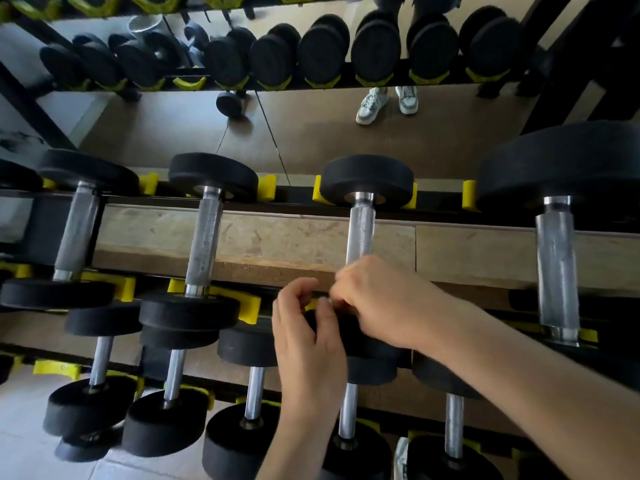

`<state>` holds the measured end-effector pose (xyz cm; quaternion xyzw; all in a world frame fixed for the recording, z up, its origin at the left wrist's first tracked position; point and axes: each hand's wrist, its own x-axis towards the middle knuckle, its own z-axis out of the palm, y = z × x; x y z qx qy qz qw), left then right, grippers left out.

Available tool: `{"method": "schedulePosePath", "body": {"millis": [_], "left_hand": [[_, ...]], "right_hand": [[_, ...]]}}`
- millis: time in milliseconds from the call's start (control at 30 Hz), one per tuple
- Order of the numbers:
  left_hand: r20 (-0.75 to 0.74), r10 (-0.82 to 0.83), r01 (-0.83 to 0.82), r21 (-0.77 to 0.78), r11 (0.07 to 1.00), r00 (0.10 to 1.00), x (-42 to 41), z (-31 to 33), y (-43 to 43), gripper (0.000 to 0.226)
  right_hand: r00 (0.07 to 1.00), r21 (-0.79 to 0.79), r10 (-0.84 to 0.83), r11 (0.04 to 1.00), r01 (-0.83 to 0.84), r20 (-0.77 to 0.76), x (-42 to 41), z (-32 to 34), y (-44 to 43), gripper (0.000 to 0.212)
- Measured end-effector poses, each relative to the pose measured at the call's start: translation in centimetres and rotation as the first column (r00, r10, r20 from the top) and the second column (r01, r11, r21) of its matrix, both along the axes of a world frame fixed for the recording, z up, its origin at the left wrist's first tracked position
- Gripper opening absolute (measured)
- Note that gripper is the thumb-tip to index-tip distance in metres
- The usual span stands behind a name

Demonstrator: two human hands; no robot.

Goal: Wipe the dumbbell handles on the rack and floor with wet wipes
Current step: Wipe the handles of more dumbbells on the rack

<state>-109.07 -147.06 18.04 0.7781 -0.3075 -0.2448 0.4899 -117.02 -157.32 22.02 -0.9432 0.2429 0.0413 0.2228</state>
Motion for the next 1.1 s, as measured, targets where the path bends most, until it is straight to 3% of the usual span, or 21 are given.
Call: {"method": "schedulePosePath", "body": {"millis": [67,233,300,433,533,567,633,767,933,1033,1100], "left_hand": [[-0.002,-0.004,0.004,-0.006,1.0,1.0,-0.2,0.2,0.5,0.025],[0.004,-0.043,0.042,0.011,0.999,0.999,-0.1,0.4,0.8,0.029],[0.008,-0.049,0.048,0.011,0.999,0.999,-0.1,0.4,0.9,0.026],[-0.032,-0.014,0.014,-0.002,1.0,0.999,-0.1,0.6,1.1,0.013],[-0.033,-0.051,0.052,0.021,0.998,0.998,0.2,0.4,1.1,0.018],[-0.002,-0.081,0.081,0.025,0.996,0.997,0.4,0.2,1.2,0.019],[0.074,-0.128,0.127,0.029,0.992,0.989,0.7,0.2,1.1,0.02],[0.166,-0.16,0.163,-0.004,0.987,0.973,1.3,-0.2,0.9,0.008],[0.185,-0.207,0.214,-0.021,0.977,0.961,2.0,-0.7,0.8,0.011],[0.181,-0.209,0.219,-0.04,0.975,0.961,2.2,-0.6,0.5,0.011],[0.152,-0.239,0.242,-0.005,0.97,0.959,2.4,-0.3,0.2,0.011]], "right_hand": [[0.997,0.01,0.06,0.998,-0.06,-0.049,-0.5,0.4,-0.9,0.017],[0.99,-0.243,0.116,0.966,-0.093,0.084,1.6,0.0,-2.6,0.012],[0.97,-0.291,0.234,0.925,-0.243,-0.066,2.2,-0.2,-2.1,0.017],[0.889,-0.199,0.386,0.878,-0.436,-0.246,2.7,0.6,-1.9,0.018],[0.845,-0.363,0.465,0.763,-0.534,-0.265,3.3,0.2,-3.8,0.014],[0.859,-0.434,0.444,0.742,-0.511,-0.254,3.4,-0.1,-4.6,0.012],[0.929,-0.493,0.34,0.788,-0.368,-0.148,3.1,-0.6,-6.4,0.012],[0.971,-0.463,0.182,0.881,-0.091,0.157,2.1,-1.9,-6.9,0.031],[0.916,-0.487,-0.018,0.842,0.23,0.402,0.9,-3.5,-6.1,0.035],[0.815,-0.401,-0.163,0.806,0.435,0.556,1.0,-3.8,-5.2,0.033],[0.772,-0.357,-0.261,0.77,0.528,0.58,1.0,-4.0,-4.9,0.034]]}}
